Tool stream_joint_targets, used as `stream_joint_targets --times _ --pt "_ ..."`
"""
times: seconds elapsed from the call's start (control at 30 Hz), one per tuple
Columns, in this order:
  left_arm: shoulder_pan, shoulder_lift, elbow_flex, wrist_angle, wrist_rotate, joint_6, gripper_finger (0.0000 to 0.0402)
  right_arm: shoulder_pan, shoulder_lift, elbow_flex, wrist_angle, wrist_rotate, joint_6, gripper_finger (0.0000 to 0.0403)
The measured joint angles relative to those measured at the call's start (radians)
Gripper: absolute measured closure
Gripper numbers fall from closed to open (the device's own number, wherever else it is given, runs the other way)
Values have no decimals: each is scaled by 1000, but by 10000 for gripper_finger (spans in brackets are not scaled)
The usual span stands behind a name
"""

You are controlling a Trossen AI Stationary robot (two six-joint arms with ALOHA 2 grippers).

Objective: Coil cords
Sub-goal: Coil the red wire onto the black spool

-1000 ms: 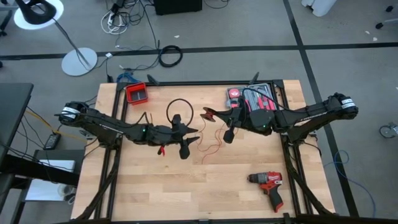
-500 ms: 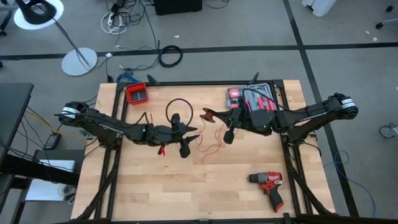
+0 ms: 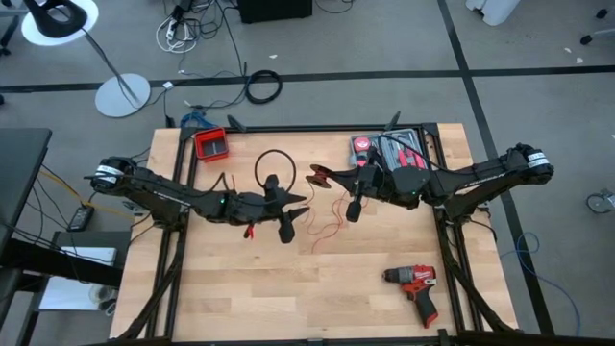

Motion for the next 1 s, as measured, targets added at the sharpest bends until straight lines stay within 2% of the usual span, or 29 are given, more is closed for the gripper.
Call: stream_joint_targets --times 0.2,0.47,0.77,1.0 --pt "0 0 48 -45 -9 46 283 0 0 0 -6 0 0 403" --pt "0 0 88 -140 10 87 393 0 0 0 -23 0 0 403" --pt "-2 0 98 -153 6 31 400 0 0 0 -48 38 0 403" --pt "-2 108 129 -94 -40 19 401 -14 75 0 -14 41 39 403"
